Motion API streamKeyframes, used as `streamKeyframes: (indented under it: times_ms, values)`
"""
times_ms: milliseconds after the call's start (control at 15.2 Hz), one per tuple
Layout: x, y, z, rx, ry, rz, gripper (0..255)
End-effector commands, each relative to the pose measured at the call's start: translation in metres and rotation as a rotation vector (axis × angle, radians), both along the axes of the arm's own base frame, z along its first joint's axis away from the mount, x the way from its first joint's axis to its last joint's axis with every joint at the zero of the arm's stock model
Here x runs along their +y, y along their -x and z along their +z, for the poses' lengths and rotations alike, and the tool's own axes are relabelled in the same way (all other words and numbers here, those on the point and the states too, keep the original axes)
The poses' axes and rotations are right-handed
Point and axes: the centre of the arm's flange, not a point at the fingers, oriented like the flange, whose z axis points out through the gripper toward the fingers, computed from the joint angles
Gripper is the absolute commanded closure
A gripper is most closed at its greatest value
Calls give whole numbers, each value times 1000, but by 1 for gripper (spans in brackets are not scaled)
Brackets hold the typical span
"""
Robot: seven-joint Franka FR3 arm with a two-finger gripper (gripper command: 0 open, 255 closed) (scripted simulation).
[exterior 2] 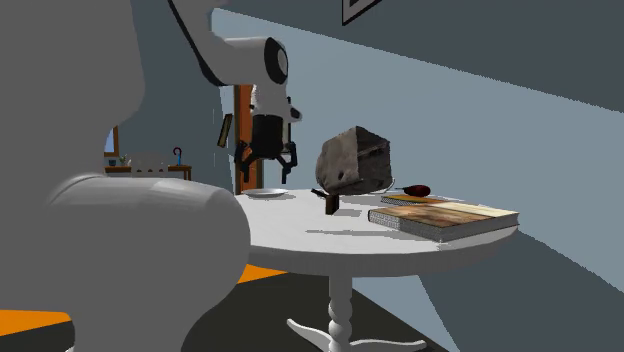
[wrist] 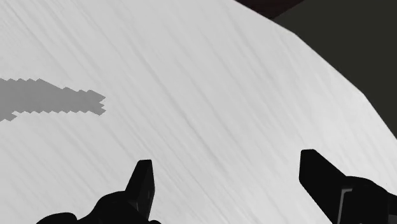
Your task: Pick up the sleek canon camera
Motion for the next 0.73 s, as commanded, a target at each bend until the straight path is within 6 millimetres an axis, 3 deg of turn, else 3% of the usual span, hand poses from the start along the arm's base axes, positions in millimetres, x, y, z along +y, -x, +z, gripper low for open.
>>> streamKeyframes:
  times_ms: [0,660]
  values:
    - [-16,-19,-4,-6,5,-22,0]
    - [-103,-109,-26,-34,28,-131,0]
